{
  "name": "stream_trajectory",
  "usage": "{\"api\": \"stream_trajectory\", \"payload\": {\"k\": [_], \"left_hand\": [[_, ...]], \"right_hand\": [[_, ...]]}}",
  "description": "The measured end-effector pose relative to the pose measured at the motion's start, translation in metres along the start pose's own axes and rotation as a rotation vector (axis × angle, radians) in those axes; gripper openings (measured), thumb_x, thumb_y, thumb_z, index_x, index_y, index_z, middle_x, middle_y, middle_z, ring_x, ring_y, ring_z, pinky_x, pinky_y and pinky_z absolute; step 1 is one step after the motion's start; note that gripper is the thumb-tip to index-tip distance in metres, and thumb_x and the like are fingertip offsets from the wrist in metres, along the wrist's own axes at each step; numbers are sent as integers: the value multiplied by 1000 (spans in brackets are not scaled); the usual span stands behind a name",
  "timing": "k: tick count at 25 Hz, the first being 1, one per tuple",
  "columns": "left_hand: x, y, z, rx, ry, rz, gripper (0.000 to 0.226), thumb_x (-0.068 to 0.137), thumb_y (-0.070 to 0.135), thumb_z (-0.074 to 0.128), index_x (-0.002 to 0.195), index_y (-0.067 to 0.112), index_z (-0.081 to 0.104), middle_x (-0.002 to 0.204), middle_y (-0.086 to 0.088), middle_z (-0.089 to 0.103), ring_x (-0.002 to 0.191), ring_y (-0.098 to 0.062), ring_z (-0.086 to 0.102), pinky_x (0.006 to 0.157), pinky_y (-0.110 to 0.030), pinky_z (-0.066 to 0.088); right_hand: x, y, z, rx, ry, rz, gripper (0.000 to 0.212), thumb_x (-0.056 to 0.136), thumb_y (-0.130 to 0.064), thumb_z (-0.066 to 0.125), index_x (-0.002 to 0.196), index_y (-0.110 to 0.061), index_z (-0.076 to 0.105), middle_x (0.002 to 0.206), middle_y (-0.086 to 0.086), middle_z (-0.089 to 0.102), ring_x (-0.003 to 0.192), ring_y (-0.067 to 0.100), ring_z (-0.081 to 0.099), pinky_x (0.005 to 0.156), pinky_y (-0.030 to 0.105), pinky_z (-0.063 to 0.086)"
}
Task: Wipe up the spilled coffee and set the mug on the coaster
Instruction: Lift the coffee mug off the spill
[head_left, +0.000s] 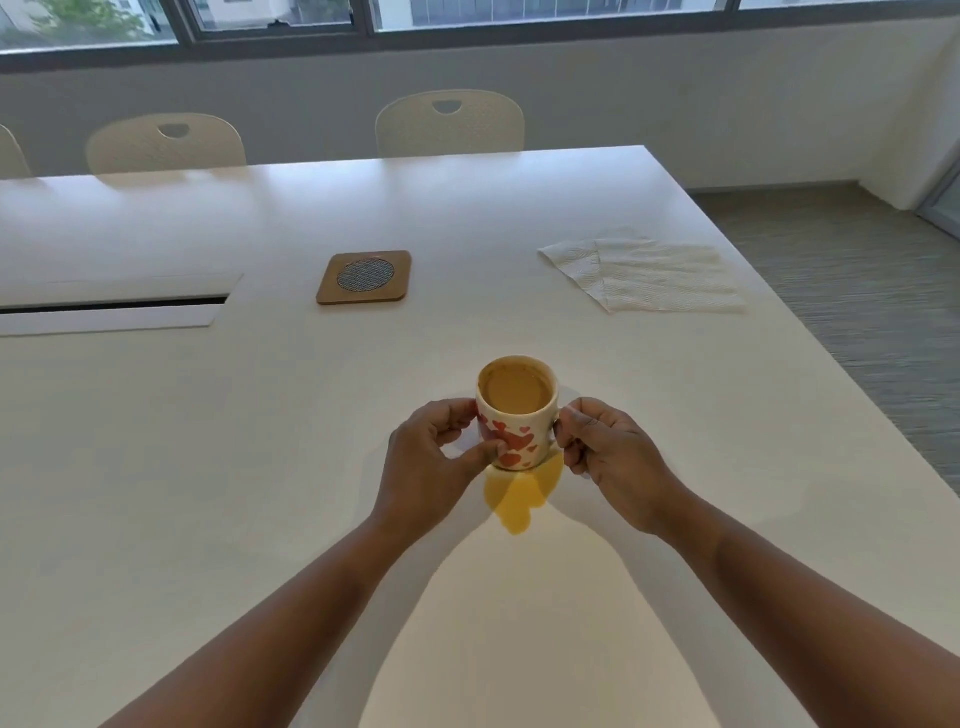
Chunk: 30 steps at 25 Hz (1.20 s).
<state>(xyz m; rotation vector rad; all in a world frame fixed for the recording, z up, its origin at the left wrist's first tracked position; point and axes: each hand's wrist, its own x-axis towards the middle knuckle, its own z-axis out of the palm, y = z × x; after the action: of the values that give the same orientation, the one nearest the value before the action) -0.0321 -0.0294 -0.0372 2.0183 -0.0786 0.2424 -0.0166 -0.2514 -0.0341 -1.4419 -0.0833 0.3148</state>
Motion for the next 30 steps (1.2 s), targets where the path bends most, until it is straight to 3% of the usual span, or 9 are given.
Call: {"api": "stream_trajectory", "payload": {"k": [6, 10, 24, 30], "left_hand": [[10, 28, 11, -22, -46, 87, 48, 78, 28, 90, 121, 29, 69, 113, 14, 72, 106, -5, 70, 89, -11, 54], [17, 50, 33, -51, -120, 136, 52, 75, 27, 92, 123, 21, 73, 116, 7, 75, 106, -5, 70, 91, -14, 55], [4, 105, 168, -129, -394, 252, 50, 77, 25, 92, 123, 21, 74, 110, 16, 74, 104, 0, 70, 92, -15, 56], [0, 120, 214, -133, -480, 267, 52, 76, 31, 91, 124, 21, 73, 116, 10, 76, 106, -5, 71, 93, -18, 57]], "right_hand": [[-24, -22, -17, 40, 65, -93, 30, 107, -17, 45, 82, -14, 60, 78, 4, 55, 68, 14, 45, 65, 28, 36], [-48, -31, -39, 40, 134, -139, 31, 107, -19, 46, 81, -15, 62, 78, 2, 57, 68, 13, 46, 65, 28, 37], [-142, -23, -147, -3, 463, -144, 29, 102, -28, 52, 77, -21, 66, 79, 1, 60, 68, 12, 50, 67, 30, 40], [-164, -12, -183, 28, 541, -135, 25, 97, -32, 54, 78, -22, 67, 79, 2, 62, 69, 13, 51, 65, 29, 41]]}}
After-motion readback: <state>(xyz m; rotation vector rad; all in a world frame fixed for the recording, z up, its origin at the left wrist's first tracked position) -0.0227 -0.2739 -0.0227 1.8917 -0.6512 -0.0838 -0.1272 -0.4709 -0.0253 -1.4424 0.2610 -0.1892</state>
